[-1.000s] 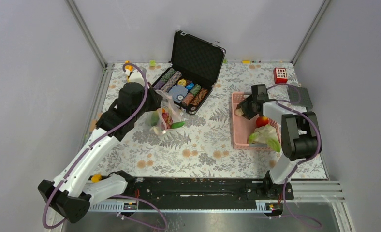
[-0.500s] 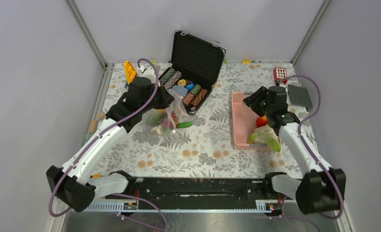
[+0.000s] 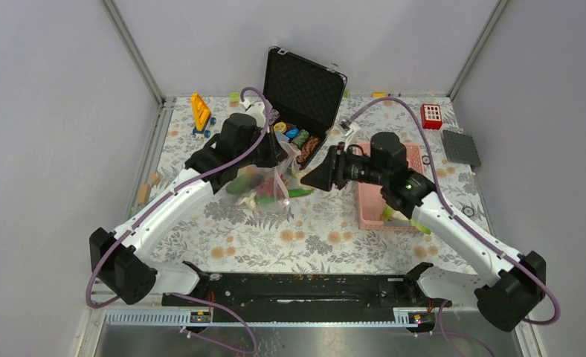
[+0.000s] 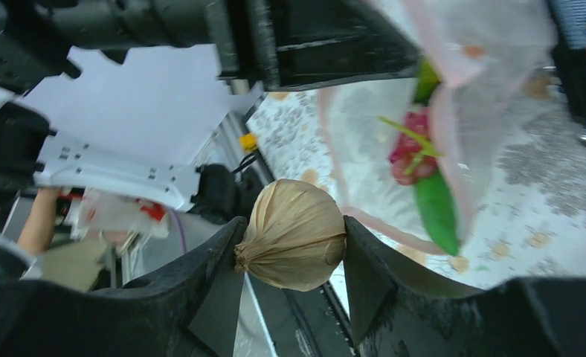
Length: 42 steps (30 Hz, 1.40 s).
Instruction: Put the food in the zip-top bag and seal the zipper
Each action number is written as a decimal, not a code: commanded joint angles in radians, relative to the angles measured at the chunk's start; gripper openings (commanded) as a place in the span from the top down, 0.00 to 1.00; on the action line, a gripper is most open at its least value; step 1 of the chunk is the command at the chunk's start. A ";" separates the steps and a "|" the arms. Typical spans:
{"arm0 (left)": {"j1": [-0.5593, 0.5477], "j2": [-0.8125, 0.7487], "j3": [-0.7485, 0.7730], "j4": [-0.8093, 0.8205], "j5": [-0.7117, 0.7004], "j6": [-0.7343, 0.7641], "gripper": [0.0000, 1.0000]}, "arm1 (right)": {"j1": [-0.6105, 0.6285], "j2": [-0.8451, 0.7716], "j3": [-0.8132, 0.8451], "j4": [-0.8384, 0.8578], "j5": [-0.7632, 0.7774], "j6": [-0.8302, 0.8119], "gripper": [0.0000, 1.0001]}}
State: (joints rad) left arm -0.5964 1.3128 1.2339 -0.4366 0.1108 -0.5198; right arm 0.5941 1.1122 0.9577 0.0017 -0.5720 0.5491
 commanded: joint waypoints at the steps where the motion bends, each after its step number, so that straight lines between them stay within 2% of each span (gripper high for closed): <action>1: 0.000 -0.026 0.044 0.047 0.025 0.013 1.00 | 0.052 0.092 0.084 0.051 -0.066 -0.031 0.62; 8: 0.000 -0.075 0.016 0.046 0.023 0.010 1.00 | 0.108 0.228 0.151 0.021 0.105 -0.032 0.62; 14: -0.003 -0.104 0.001 0.045 0.042 0.007 1.00 | 0.146 0.312 0.199 0.015 0.334 -0.003 0.63; 17: -0.006 -0.110 -0.007 0.044 0.060 0.004 1.00 | 0.148 0.342 0.235 -0.043 0.473 0.028 0.63; 20: -0.009 -0.114 -0.009 0.044 0.060 -0.002 1.00 | 0.160 0.367 0.268 -0.061 0.510 0.025 0.60; 24: -0.009 -0.104 -0.005 0.062 0.065 -0.026 1.00 | 0.208 0.412 0.316 -0.074 0.471 -0.020 0.55; 28: -0.009 -0.092 -0.005 0.087 0.085 -0.050 1.00 | 0.236 0.449 0.334 -0.029 0.408 -0.011 0.38; 36: -0.009 -0.125 -0.021 0.085 0.020 -0.059 1.00 | 0.253 0.461 0.368 -0.076 0.467 -0.016 0.04; 42: -0.008 -0.143 -0.022 0.056 -0.097 -0.055 1.00 | 0.252 0.381 0.337 -0.089 0.481 -0.045 0.00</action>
State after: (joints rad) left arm -0.5835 1.2091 1.2068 -0.4316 0.0582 -0.5526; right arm 0.8276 1.5696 1.2625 -0.1303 -0.1127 0.5304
